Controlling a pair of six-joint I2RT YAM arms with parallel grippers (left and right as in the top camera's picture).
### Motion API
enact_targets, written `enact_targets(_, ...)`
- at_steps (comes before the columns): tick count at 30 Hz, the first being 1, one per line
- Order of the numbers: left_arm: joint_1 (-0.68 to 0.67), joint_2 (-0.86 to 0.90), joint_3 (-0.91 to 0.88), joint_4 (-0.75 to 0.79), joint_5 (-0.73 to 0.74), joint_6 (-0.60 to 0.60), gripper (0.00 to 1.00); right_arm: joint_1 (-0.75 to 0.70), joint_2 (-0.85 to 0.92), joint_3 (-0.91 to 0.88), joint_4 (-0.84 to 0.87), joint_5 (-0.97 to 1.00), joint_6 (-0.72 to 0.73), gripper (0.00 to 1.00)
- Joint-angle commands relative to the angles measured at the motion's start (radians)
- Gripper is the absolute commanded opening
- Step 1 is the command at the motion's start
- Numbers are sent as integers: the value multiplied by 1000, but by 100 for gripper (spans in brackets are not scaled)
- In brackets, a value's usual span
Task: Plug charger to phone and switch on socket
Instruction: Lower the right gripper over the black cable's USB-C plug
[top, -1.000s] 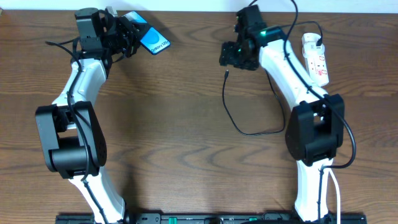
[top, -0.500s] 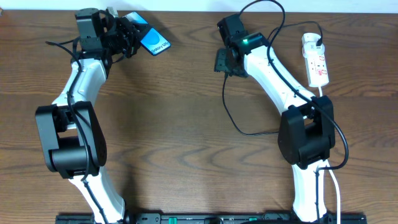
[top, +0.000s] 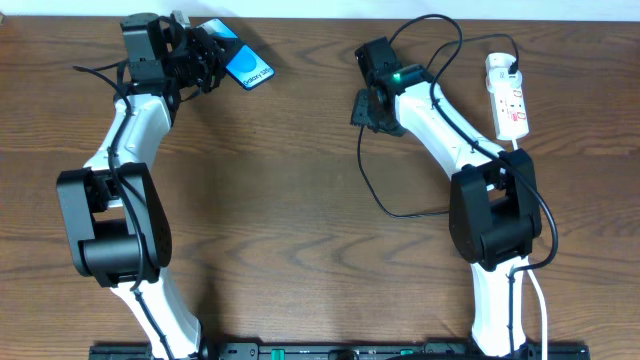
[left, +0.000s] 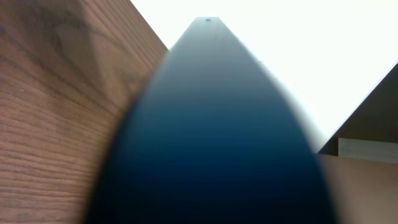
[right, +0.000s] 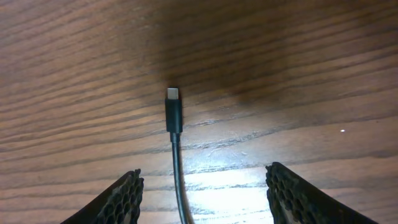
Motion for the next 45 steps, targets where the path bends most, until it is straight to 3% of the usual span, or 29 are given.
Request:
enact_targets(1, 2, -10, 15, 5, 31, 14, 7, 2, -11, -34, 24, 15, 33, 63)
enact_targets(11, 2, -10, 15, 5, 31, 14, 7, 7, -11, -84, 134, -34, -9, 63)
enact_targets(45, 2, -10, 15, 5, 30, 14, 7, 18, 62, -84, 185, -47, -8, 47)
